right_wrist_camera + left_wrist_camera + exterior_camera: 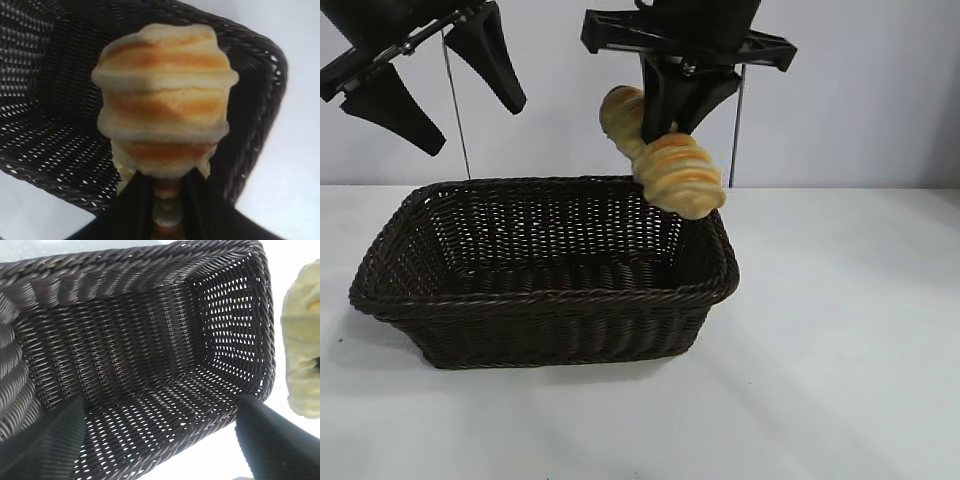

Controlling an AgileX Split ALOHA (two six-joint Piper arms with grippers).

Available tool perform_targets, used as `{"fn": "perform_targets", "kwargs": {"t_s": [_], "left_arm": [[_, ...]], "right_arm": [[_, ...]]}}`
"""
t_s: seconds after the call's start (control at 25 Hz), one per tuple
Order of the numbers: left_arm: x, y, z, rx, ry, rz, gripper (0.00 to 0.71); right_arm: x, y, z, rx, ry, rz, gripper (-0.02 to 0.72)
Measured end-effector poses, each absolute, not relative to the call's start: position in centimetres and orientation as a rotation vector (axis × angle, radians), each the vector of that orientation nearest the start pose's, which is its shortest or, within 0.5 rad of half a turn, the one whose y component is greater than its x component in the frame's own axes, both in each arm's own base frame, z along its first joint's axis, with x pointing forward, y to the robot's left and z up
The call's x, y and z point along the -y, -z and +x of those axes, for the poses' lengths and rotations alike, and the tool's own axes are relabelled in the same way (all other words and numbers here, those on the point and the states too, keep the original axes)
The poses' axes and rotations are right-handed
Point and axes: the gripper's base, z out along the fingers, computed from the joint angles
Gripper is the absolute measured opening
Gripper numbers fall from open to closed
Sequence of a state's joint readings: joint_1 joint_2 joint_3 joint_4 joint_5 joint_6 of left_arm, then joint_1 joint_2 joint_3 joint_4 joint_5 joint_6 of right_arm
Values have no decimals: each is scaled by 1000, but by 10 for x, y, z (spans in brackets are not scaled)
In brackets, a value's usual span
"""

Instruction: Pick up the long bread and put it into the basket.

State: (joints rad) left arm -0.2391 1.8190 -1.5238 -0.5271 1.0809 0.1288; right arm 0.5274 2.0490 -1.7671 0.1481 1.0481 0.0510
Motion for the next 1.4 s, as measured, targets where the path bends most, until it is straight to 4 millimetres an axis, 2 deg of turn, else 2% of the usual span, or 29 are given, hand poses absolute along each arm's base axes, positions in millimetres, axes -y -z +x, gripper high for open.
{"fn": "perform_targets", "kwargs": {"t_s": [0.12, 0.24, 0.4, 0.6, 0.68, 0.84, 1.04, 1.16, 1.4], "left_arm": [[130, -280, 364, -2791, 735, 255, 596], [130, -280, 364, -2791, 735, 255, 596], [130, -280, 364, -2791, 735, 255, 596], [130, -280, 364, -2791, 735, 255, 596], [130, -280, 364, -2791, 735, 255, 596], [130, -280, 364, -2791, 735, 255, 596], [130, -280, 364, -2791, 735, 255, 596], [130, -280, 364, -2791, 735, 255, 596], [130, -280, 364, -2791, 735, 255, 596]], "right_arm": [[-236, -230, 382, -2806, -321, -598, 126], [-237, -225, 384, -2807, -329, -592, 154], [-238, -224, 383, -2808, -344, -593, 268], [-239, -225, 383, -2807, -348, -598, 479], [-239, -225, 383, -2807, -348, -598, 517], [-239, -229, 383, -2812, -348, -604, 537], [-235, -251, 389, -2801, -357, -602, 538], [-222, -263, 396, -2811, -355, -566, 538], [-180, -280, 414, -2810, -341, -470, 538]]}}
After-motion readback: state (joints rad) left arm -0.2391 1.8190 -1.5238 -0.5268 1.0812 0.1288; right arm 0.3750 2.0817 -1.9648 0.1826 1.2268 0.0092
